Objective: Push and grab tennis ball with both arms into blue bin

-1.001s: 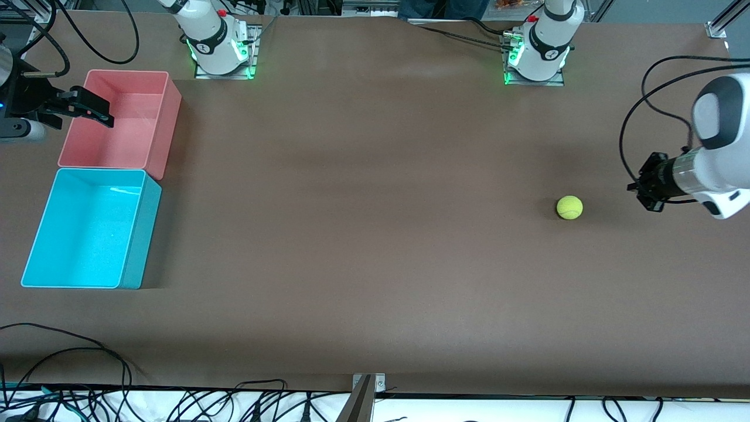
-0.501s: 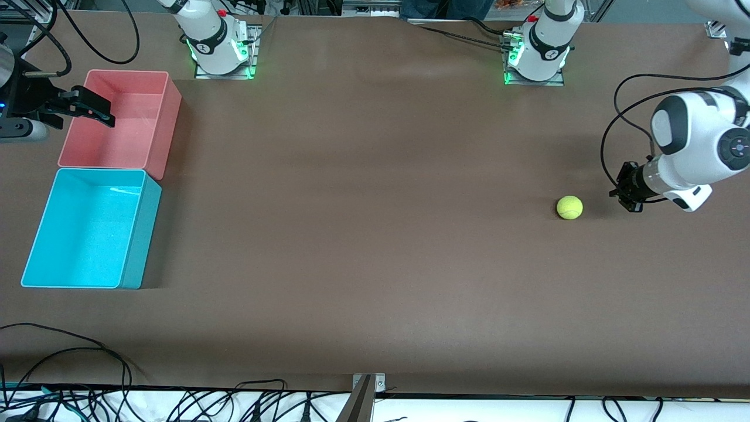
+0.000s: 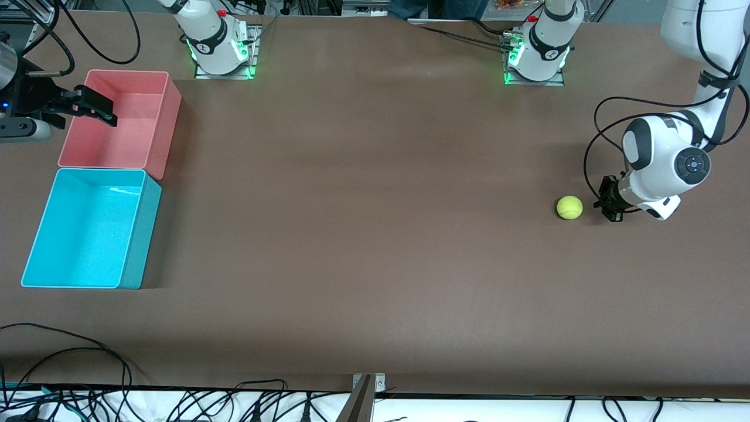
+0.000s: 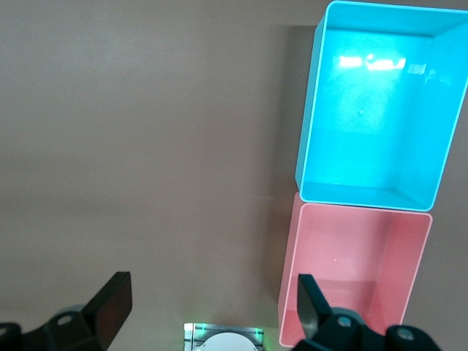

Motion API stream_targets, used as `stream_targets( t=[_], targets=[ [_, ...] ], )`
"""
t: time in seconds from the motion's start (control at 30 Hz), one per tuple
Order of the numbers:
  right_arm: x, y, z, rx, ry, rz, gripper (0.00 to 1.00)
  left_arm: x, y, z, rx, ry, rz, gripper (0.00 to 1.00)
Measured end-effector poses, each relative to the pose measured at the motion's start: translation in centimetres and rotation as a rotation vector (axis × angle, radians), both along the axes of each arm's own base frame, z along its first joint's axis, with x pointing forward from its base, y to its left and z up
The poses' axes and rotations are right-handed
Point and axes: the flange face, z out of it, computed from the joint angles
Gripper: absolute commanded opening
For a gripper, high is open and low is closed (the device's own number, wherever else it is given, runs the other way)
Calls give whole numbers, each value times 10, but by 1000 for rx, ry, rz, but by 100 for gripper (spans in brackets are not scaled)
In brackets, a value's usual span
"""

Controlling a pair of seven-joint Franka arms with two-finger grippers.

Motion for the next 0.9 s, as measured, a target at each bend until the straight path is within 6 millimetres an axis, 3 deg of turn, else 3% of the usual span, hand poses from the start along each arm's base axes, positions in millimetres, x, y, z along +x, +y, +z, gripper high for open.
stream_targets(
  t=[0.37,0.5,0.73,0.9],
  targets=[
    [0,0,0,0,0,1,100,0,5,-3,4,-7,7,0],
    [0,1,1,0,-1,1,100,-3,19,-3,37,1,-20,0],
    [0,1,1,0,-2,2,100,-13,62,-1,99,17,-46,0],
    [0,1,2,0,-2,2,100,-14,65,-1,104,17,-46,0]
  ],
)
